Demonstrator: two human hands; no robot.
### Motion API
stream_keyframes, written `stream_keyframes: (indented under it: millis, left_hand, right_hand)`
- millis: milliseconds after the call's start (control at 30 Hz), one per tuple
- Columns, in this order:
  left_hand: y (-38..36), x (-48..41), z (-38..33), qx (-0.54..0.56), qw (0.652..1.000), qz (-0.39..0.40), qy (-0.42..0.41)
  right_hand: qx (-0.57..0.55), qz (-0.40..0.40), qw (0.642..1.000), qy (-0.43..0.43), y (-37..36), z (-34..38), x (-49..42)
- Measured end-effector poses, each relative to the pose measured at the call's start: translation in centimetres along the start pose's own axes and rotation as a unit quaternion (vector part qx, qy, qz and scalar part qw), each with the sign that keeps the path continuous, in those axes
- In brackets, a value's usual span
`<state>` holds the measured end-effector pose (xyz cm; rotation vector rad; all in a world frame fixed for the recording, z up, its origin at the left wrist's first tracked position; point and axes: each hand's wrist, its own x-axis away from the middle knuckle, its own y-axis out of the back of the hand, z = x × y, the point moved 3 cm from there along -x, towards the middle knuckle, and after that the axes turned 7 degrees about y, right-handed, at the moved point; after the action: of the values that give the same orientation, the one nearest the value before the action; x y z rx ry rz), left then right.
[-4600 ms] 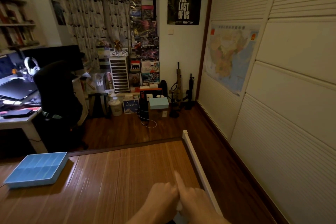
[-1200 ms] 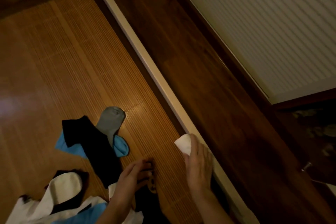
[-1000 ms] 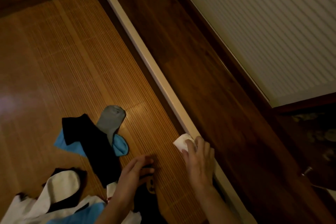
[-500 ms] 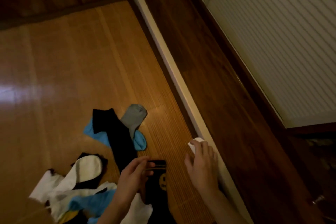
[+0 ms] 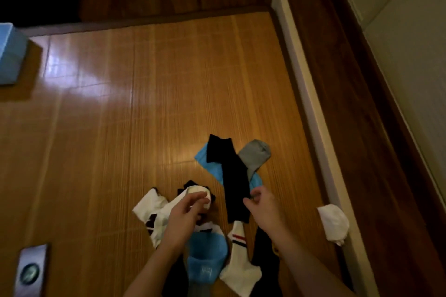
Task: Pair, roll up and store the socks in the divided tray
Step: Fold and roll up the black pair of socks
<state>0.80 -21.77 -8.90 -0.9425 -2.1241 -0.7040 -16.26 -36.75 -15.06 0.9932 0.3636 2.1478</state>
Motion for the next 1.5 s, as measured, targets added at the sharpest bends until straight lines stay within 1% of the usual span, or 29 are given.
stream_keyframes:
  millis: [67,133,200,267,333,367,433,467,500,533,567,600,667,733,800,833,900,967,1033,1100,1167,1267,1300,1333,1400,1433,1500]
  left_hand:
    - [1.2,-0.2,0.5,0.017,1.0,-0.005,0.003]
    - [2.0,-0.3,1.3,0.034,0.999,-0.011,0.009]
    - [2.6,-0.4,2.1,0.042,0.999,-0.016,0.021]
    - [3.1,-0.3,2.8,0.052,0.998,-0.012,0.032]
    - [3.4,0.0,3.2,0.049,0.998,-0.006,0.037]
    - [3.5,0.1,3.4,0.044,0.998,-0.003,0.041]
    - [3.0,0.3,3.2,0.068,0.995,0.025,0.071]
    - [2.5,0.4,3.0,0.107,0.987,0.058,0.105]
    - [1.9,0.6,2.7,0.166,0.97,0.104,0.141]
    - [1.5,0.9,2.2,0.225,0.949,0.147,0.164]
    - [1.3,1.1,1.6,0.274,0.93,0.178,0.167]
    - [1.3,1.3,1.0,0.303,0.921,0.19,0.157]
    - [1.8,1.1,-0.2,0.329,0.922,0.167,0.122]
    - [2.9,0.6,-0.7,0.35,0.927,0.1,0.089]
    - [4.3,0.3,-1.1,0.388,0.917,0.064,0.066]
    - [5.1,0.3,-1.4,0.407,0.91,0.057,0.058]
    - [6.8,0.4,-1.6,0.443,0.894,0.048,0.047]
    - [8.4,0.8,-1.9,0.473,0.879,0.047,0.041]
    - [9.8,1.3,-2.0,0.488,0.871,0.053,0.029]
    - [10.9,1.7,-1.8,0.487,0.871,0.058,0.017]
    - [11.8,1.9,-1.3,0.48,0.875,0.051,0.014]
    - [13.1,1.9,0.1,0.476,0.878,0.039,0.017]
    - [13.5,1.9,0.6,0.479,0.877,0.035,0.016]
    - [13.9,1.9,1.1,0.483,0.875,0.032,0.016]
    - [14.6,1.9,1.8,0.491,0.871,0.022,0.016]
    - [14.9,2.0,2.0,0.493,0.87,0.019,0.015]
    - [15.2,2.1,2.2,0.497,0.868,0.017,0.014]
  right_hand:
    - [0.029,-0.015,0.998,-0.059,-1.5,-0.1,-0.8]
    - [0.058,-0.009,0.992,-0.116,-2.9,-0.3,-1.0]
    - [0.072,-0.006,0.986,-0.15,-3.9,-0.3,-0.9]
    - [0.047,-0.032,0.989,-0.134,-4.3,0.4,-1.0]
    - [-0.033,-0.056,0.994,-0.085,-4.4,2.2,-0.7]
    - [-0.079,-0.051,0.994,-0.061,-4.4,3.3,-0.4]
    - [-0.182,0.007,0.983,-0.032,-4.7,5.5,0.4]
    - [-0.236,0.057,0.97,-0.023,-4.9,6.5,1.0]
    - [-0.275,0.109,0.955,-0.015,-5.1,7.2,1.6]
    - [-0.29,0.155,0.944,-0.003,-5.2,7.6,2.2]
    - [-0.288,0.197,0.937,0.014,-5.3,7.9,2.8]
    - [-0.276,0.23,0.933,0.031,-5.4,7.9,3.3]
    - [-0.262,0.27,0.925,0.046,-5.5,7.8,4.0]
    - [-0.26,0.292,0.92,0.034,-5.3,7.0,4.1]
    - [-0.22,0.31,0.925,0.026,-5.2,6.2,4.0]
    - [-0.182,0.305,0.934,0.031,-5.4,5.8,3.9]
    - [-0.136,0.252,0.958,0.036,-6.2,5.3,3.4]
    - [-0.166,0.176,0.97,0.033,-7.7,5.8,3.1]
    - [-0.192,0.096,0.976,0.046,-9.4,6.7,2.4]
    - [-0.159,0.03,0.986,0.042,-10.6,7.4,1.6]
    - [-0.091,0.011,0.996,0.019,-11.6,7.5,0.6]
    - [0.05,0.041,0.998,0.024,-12.2,8.3,-0.4]
    - [0.052,0.046,0.997,0.036,-12.1,9.0,-0.7]
    - [0.025,0.047,0.997,0.049,-11.9,9.7,-0.9]
    - [-0.104,0.027,0.992,0.073,-10.7,11.5,-1.3]
    - [-0.179,0.004,0.981,0.073,-9.8,12.3,-1.5]
    - [-0.318,-0.054,0.945,0.059,-7.8,13.3,-1.9]
